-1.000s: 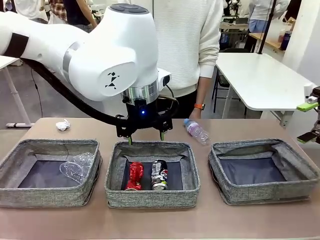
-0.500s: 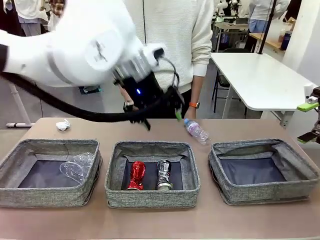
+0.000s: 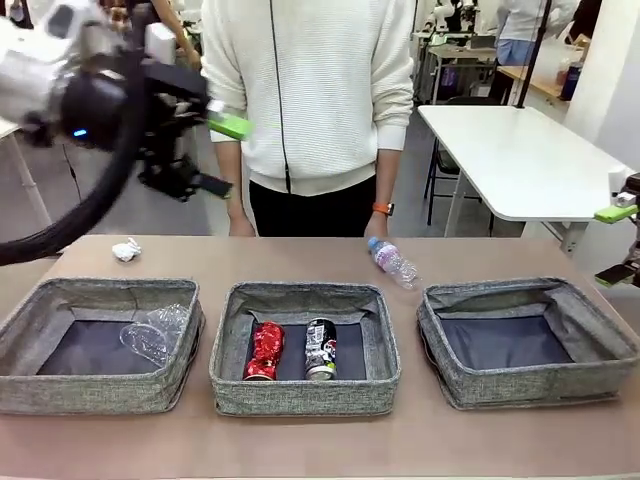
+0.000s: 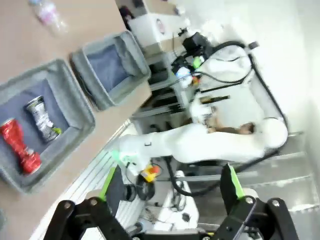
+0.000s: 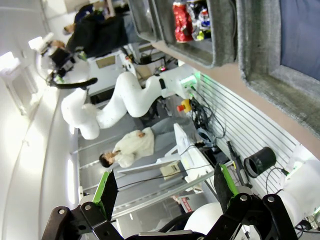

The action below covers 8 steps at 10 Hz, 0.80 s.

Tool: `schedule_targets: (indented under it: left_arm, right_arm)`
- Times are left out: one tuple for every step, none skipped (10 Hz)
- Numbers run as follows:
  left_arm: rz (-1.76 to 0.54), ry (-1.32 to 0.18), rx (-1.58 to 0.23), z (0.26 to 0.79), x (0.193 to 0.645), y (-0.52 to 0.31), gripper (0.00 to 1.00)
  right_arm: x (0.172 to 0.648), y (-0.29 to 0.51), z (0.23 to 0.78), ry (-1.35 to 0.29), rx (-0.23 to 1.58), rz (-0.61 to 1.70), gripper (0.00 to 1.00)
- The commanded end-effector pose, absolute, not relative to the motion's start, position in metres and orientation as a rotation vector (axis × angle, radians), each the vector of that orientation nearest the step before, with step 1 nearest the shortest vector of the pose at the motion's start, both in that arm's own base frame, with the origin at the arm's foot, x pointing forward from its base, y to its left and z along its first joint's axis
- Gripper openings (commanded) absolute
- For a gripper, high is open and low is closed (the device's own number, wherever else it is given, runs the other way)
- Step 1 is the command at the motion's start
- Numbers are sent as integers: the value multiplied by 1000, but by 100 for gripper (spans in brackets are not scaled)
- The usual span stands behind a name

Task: Sort the waste into the appropriate baskets.
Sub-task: Place the picked waste into the Fabric basket indicated by the person.

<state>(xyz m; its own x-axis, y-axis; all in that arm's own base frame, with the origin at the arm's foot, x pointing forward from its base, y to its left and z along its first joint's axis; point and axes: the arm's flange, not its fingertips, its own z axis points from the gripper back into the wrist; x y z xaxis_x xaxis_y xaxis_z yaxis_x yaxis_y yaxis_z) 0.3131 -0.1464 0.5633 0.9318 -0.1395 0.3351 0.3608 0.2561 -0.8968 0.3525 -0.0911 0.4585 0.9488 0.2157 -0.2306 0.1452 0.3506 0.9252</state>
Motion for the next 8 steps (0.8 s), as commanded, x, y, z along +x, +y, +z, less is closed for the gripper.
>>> schedule_targets:
  left_arm:
    - [-68,-207,-1296,520,289,-61,100]
    - [2,-246,-1392,503,274,-25,100]
    - [79,-257,-1459,481,264,5,100]
    - [146,-219,-1488,462,263,21,100]
    - [91,-125,-1592,453,268,17,100]
    - [91,-240,-1431,513,306,35,100]
    - [91,-240,-1431,513,306,35,100]
    - [91,-240,-1431,513,306,35,100]
  right_arm:
    - [353,-90,463,343,1223,37,100]
    - [353,-90,463,343,1223,37,100]
    - [353,-90,463,343,1223,37,100]
    - [353,-90,463,343,1223,37,100]
    - [353,-90,463,343,1223,37,100]
    - [353,-90,463,343,1223,37,100]
    - [353,-90,463,343,1223,37,100]
    - [353,-90,463,343,1223,37,100]
